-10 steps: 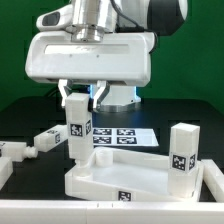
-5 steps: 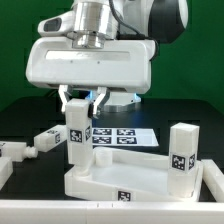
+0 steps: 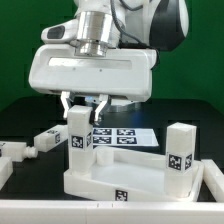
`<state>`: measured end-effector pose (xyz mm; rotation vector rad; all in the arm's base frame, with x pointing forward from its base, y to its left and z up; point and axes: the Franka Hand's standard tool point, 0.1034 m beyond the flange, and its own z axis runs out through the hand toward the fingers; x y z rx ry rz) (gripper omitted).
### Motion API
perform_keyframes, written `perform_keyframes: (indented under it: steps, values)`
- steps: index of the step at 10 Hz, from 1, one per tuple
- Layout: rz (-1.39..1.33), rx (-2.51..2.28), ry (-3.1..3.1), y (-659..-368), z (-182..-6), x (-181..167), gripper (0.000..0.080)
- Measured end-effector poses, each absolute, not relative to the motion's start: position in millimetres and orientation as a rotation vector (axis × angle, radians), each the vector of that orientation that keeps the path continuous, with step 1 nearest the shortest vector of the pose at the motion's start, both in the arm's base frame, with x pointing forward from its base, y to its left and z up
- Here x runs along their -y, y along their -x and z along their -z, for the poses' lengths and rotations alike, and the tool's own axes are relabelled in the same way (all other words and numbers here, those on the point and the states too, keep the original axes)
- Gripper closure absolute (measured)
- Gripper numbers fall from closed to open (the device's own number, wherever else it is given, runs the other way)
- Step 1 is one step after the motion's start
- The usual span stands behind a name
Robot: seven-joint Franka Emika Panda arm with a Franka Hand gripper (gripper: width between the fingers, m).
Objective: Assemble desk
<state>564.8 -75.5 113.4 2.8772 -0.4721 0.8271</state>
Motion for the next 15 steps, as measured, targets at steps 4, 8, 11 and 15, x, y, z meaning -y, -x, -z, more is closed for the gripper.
perform_keyframes:
  steps: [4, 8, 11, 15]
  values:
    - [-0.819, 0.472, -2.881, -564.4, -111.9, 75.2, 0.0266]
    - [-0.562, 0.558, -3.035, -573.8, -120.8, 74.2, 0.0151]
    - [-0.178, 0.623, -3.162, -572.3, -112.9, 77.8, 0.0150]
    - [-0.060, 0.652, -3.182, -569.0, -106.8, 77.4, 0.0246]
